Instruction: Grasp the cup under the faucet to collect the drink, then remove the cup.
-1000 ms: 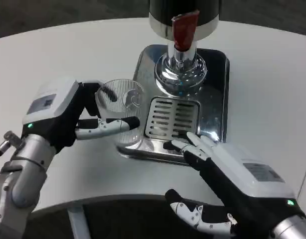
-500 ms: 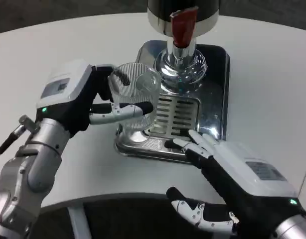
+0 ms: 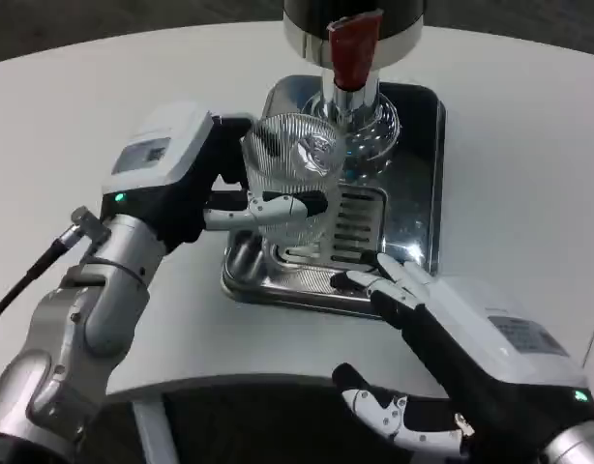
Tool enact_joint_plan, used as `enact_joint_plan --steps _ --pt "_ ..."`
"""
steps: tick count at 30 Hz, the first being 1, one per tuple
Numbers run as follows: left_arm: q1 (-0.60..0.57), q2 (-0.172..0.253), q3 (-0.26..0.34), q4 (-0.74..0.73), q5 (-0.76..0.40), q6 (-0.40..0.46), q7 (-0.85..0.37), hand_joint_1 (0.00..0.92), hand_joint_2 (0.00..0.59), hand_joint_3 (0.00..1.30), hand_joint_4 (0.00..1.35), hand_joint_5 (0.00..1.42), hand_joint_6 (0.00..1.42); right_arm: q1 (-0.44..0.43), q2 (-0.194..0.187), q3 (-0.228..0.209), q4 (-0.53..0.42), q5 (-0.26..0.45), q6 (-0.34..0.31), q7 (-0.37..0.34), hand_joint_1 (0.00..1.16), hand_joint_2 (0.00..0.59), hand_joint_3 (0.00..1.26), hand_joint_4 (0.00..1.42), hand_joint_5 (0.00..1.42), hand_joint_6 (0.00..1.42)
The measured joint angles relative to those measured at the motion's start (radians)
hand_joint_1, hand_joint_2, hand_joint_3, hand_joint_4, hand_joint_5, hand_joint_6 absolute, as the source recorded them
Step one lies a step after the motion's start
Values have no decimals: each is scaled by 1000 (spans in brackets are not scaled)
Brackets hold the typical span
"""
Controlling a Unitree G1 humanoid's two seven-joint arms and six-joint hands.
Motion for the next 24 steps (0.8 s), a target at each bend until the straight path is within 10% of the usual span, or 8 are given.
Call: enact_joint_plan --steps 24 --pt "-44 -46 -64 36 38 30 0 405 95 755 709 636 175 18 1 -16 -3 21 2 0 600 442 152 1 0 0"
